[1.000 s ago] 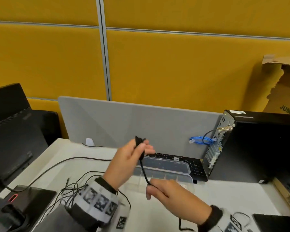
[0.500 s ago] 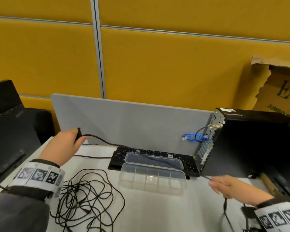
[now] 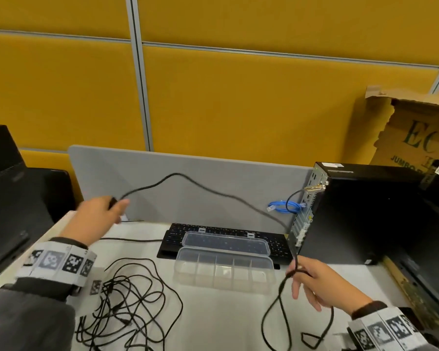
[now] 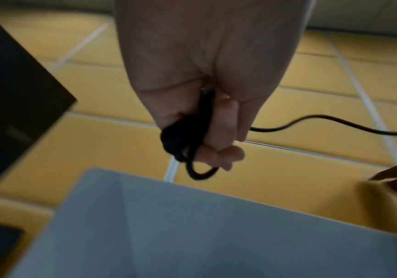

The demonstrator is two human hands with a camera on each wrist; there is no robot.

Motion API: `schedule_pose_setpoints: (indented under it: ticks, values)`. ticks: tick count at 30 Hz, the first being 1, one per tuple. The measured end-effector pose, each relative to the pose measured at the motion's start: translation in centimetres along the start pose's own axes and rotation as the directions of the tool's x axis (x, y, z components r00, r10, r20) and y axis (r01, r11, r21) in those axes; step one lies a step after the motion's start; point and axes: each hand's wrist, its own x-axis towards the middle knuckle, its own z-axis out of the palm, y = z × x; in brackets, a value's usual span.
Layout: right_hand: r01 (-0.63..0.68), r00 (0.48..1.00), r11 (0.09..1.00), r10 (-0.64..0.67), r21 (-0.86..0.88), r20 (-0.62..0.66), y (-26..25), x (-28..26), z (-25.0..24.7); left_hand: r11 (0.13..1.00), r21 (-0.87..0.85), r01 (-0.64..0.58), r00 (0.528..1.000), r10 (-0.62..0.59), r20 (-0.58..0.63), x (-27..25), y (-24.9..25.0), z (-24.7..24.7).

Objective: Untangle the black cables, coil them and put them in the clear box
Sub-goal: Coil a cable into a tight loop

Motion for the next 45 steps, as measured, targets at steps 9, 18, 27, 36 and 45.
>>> schedule_pose_setpoints:
  ticks: [9,18,27,36,45]
  values:
    - [-0.025,0.957,0.975,-0.04,0.219,0.288,-8.6,0.5,5.1,0.831,-0.542,-0.125,0.763,0.43,0.483,-7.6,10.2,8.3]
    - [-0.086,0.771,0.974,-0.069,0.211,0.633,-10.5,1.3,6.0,0.758,-0.587,-0.284,0.623,0.611,0.488,-7.6,10.8,7.3]
    - [-0.195,0.721,0.922,-0.096,0.334,0.686,-10.0,1.4,5.5,0.69,-0.551,-0.47,0.685,0.679,0.265,-10.9,9.6,7.2]
    - [0.425,0.897,0.886,-0.44,-0.186,-0.042,-10.3,0.4,4.5,0.771,-0.551,-0.319,0.896,0.435,0.09,-8.3,7.4,6.4]
    - [0.463,0.375,0.502,-0.857,-0.73,-0.352,-8.8,2.3,4.8,0.372,-0.898,0.235,0.851,0.368,0.375,-8.6,9.2,5.3]
